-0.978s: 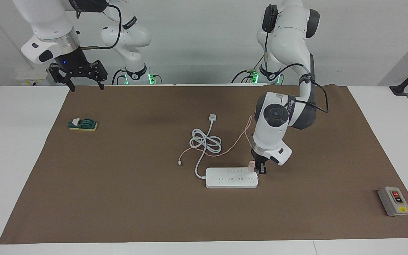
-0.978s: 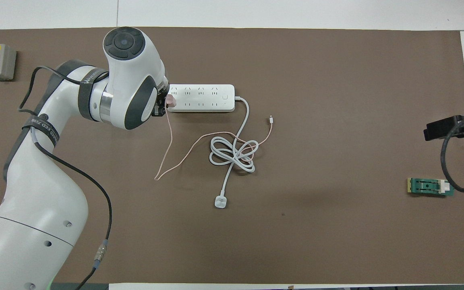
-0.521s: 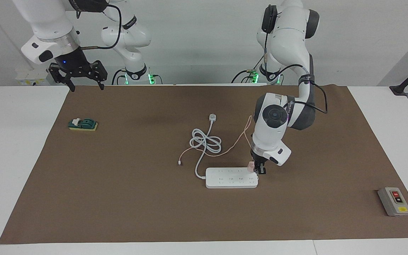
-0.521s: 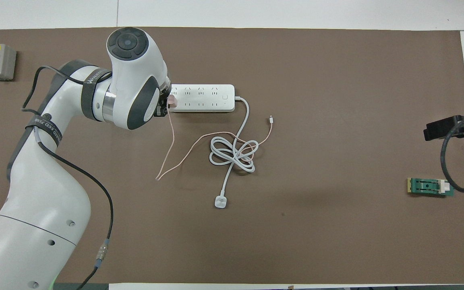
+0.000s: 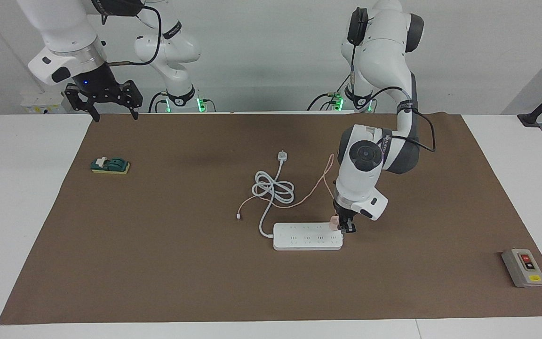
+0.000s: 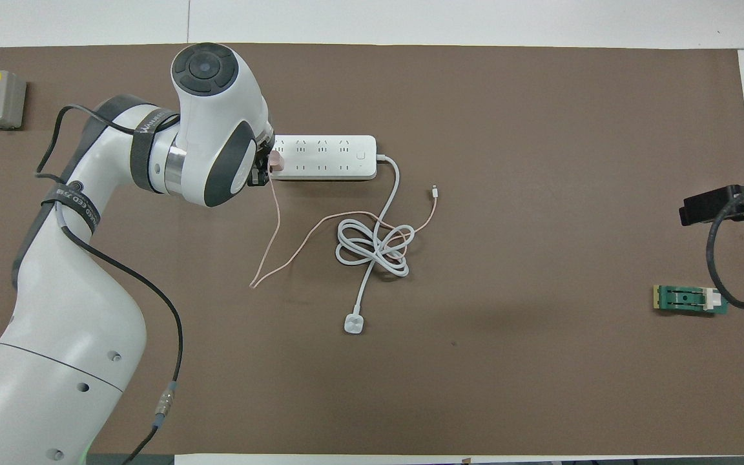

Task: Plug charger into power strip
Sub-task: 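Push the charger prongs into the socket with the left gripper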

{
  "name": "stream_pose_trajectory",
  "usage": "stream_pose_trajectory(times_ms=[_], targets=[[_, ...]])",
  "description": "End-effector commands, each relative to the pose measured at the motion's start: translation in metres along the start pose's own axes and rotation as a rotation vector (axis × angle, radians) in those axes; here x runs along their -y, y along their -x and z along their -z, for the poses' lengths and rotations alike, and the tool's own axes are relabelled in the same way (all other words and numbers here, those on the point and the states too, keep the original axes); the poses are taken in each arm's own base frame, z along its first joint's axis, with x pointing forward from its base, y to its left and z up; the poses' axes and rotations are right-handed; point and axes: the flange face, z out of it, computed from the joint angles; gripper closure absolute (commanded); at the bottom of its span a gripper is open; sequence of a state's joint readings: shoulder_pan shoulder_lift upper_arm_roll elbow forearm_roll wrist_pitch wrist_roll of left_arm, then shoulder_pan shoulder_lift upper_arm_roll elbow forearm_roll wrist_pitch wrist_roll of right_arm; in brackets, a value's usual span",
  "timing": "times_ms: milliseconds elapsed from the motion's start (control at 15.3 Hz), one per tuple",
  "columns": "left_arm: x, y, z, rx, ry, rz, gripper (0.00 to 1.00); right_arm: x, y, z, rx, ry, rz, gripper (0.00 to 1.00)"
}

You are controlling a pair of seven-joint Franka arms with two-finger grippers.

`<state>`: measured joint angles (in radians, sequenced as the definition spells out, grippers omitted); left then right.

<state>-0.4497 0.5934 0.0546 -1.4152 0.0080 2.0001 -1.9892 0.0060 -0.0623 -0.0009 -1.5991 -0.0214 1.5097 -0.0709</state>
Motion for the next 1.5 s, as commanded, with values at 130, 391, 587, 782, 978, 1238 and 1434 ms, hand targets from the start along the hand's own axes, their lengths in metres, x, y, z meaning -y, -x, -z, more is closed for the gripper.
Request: stream_pose_trajectory(times_ms=[130,391,587,782,978,1238,1434], targets=[[-0.002,0.009,-0.009,0.018,-0.031,0.033,1.00,0.001,0.008,0.000,0.008,-0.006,-0.011,0.00],[0.000,0.013,-0.009,0.020,-0.035,0.026,1.00,0.001,0.008,0.000,0.008,-0.006,-0.011,0.00],[0.001,0.012,-0.010,0.018,-0.037,0.021,1.00,0.001,0.008,0.000,0.009,-0.006,-0.011,0.00],[-0.002,0.013,-0.030,0.007,-0.052,0.017,1.00,0.001,0.008,0.000,0.008,-0.006,-0.011,0.00],[-0.011,0.020,-0.056,-0.006,-0.066,0.017,1.00,0.001,0.008,0.000,0.009,-0.006,-0.011,0.00],[-0.013,0.019,-0.059,-0.009,-0.062,0.005,1.00,0.001,0.008,0.000,0.009,-0.006,-0.011,0.00],[-0.013,0.019,-0.060,-0.009,-0.060,0.001,1.00,0.001,0.008,-0.001,0.011,-0.006,-0.011,0.00]])
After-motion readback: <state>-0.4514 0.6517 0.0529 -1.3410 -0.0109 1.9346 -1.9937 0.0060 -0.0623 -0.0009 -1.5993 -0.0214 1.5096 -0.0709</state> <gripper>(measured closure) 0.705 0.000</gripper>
